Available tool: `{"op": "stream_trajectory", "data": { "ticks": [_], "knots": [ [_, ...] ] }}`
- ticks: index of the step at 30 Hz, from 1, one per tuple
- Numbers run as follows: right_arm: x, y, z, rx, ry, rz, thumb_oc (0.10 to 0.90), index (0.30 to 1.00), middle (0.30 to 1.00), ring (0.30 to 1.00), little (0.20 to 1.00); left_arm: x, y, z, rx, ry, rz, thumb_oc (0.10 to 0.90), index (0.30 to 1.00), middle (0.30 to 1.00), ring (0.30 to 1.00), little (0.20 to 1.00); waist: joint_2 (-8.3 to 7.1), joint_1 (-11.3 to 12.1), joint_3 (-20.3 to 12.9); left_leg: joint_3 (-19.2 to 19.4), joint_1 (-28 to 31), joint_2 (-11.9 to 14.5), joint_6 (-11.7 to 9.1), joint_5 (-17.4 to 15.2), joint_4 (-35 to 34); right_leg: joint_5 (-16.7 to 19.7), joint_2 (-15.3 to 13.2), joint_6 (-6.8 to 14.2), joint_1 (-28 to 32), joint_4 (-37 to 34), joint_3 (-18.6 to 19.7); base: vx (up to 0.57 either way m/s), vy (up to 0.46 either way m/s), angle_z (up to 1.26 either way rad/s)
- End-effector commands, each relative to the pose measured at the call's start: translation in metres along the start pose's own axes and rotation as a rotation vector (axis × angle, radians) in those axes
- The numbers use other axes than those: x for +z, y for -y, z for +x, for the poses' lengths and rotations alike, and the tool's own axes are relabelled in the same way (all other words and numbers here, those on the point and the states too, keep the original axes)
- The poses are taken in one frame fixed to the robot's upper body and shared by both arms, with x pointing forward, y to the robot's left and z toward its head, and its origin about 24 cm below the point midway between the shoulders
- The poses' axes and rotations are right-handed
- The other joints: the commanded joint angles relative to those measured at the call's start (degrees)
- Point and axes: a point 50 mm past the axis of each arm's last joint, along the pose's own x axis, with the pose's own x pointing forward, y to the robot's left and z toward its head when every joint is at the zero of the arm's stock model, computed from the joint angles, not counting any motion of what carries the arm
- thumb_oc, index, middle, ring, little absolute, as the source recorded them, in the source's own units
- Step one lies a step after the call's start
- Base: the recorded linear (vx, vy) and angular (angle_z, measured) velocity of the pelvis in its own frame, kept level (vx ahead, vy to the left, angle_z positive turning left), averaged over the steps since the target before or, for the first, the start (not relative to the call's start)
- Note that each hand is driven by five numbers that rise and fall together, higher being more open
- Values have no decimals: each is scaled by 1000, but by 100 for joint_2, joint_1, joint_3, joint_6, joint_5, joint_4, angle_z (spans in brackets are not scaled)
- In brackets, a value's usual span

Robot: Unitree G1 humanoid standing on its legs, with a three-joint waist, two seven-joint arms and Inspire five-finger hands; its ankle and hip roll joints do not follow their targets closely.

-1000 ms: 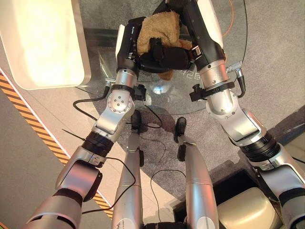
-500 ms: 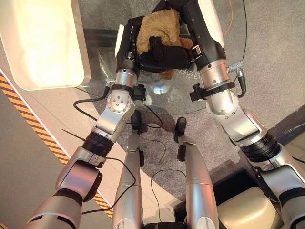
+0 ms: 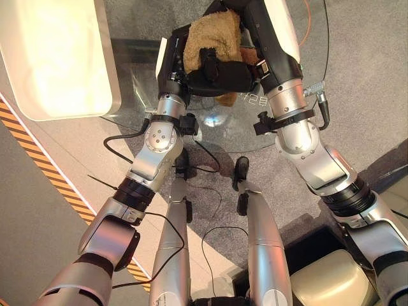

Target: Wipe the table with a cloth and put it in the basket.

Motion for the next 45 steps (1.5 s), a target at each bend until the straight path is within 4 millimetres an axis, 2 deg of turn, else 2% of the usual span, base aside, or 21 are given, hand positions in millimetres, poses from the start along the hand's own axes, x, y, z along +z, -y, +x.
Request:
{"op": "stream_trajectory", "data": {
  "ticks": [1,15,18,25,45],
  "knots": [
    [118,72,32,-407,566,97,800,900,900,900,900,33,43,-2,-198,209,-148,100,300,300,300,200,-144,62,-142,558,295,-376,429,-746,551,772,573,116,637,-1309,-60,0,0,0],
    [120,68,34,-425,576,82,800,900,900,900,900,31,45,-4,-206,189,-239,100,300,300,300,200,-114,79,-142,564,286,-394,437,-738,539,772,561,99,630,-1329,-74,0,0,0],
    [117,74,34,-439,578,77,800,900,900,900,900,30,43,-5,-219,184,-246,100,300,300,300,200,-126,102,-142,554,280,-394,436,-745,546,787,545,105,638,-1346,-91,2,-38,-2],
    [124,84,36,-444,583,81,800,900,900,900,900,27,40,-6,-220,168,-275,100,300,300,300,200,-186,84,-142,561,290,-372,431,-785,594,769,565,100,653,-1318,-86,0,-4,0],
    [126,87,38,-457,581,76,800,900,900,900,900,21,40,-10,-228,151,-339,100,300,300,300,200,-195,68,-142,575,256,-375,442,-800,643,759,579,78,633,-1301,-66,0,0,0]
  ]
}}
